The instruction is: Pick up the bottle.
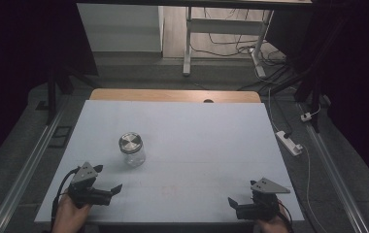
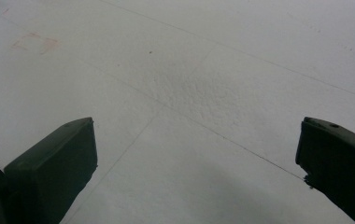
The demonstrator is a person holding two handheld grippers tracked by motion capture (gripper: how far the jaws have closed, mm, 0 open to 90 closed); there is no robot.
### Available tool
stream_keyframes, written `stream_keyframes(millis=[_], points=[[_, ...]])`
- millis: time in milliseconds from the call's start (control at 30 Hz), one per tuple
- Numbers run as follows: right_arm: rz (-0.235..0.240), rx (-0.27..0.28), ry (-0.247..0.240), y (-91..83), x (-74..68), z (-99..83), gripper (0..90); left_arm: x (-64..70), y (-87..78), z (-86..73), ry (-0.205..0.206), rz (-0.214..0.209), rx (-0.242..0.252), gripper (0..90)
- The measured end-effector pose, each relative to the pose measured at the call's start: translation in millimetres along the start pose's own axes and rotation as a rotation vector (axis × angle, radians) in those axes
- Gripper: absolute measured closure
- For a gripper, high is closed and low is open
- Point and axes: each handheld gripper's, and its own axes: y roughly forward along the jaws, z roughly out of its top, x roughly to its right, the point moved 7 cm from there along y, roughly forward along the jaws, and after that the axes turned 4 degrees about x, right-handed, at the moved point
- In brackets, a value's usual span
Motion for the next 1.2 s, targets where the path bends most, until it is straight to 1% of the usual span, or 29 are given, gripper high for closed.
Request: stream_keyframes(millis=[67,100,233,267,400,500,533,567,600,700,767,900,1000,1067,1200], points=[[0.002,-0.001,0.001,0.1,0.0,0.0,0.0,-0.7,2.0,2.0,-0.002,-0.005,0.005,0.0],[0.003,0.000,0.001,0.0,-0.1,0.0,0.0,-2.3,6.6,5.9,-0.008,-0.013,0.009,0.0],[0.003,0.000,-0.001,0.0,-0.2,0.0,0.0,-6.5,14.4,11.7,-0.022,-0.022,-0.004,0.0],[0.003,0.000,-0.001,0.0,-0.3,0.0,0.0,-8.0,16.4,13.2,-0.024,-0.018,-0.006,0.0],[0.005,-0.001,0.001,0.2,-0.4,0.0,0.0,-14.5,25.3,18.5,-0.011,0.006,-0.021,0.0],[0.006,-0.001,0.001,0.2,-0.4,0.0,0.0,-16.3,29.5,21.7,-0.010,0.004,-0.018,0.0],[0.007,-0.003,0.001,0.2,-0.4,-0.1,0.0,-17.4,34.0,24.5,-0.008,0.008,-0.025,0.0],[0.007,-0.004,0.000,0.3,-0.3,-0.2,0.0,-17.4,34.0,24.5,-0.008,0.008,-0.025,0.0],[0.006,-0.004,0.000,0.4,-0.2,-0.2,0.0,-18.0,38.3,26.7,-0.013,0.006,-0.030,0.0],[0.008,-0.004,0.000,0.4,-0.2,-0.2,0.0,-19.3,42.4,28.8,-0.020,0.006,-0.033,0.0],[0.007,-0.005,0.001,0.6,-0.2,-0.2,0.0,-22.4,48.3,32.6,-0.017,0.022,-0.036,0.0],[0.007,-0.005,0.000,0.6,-0.2,-0.2,0.0,-24.8,54.7,36.8,-0.014,0.025,-0.029,0.0],[0.009,-0.007,0.002,0.9,-0.1,-0.3,0.0,-26.1,61.8,40.8,-0.013,0.019,-0.024,0.0],[0.009,-0.008,0.001,0.9,-0.1,-0.4,0.0,-26.9,67.8,44.3,-0.006,0.008,-0.022,0.0],[0.009,-0.011,-0.001,1.0,-0.2,-0.5,0.0,-28.4,73.0,46.6,0.001,-0.004,-0.025,0.0]])
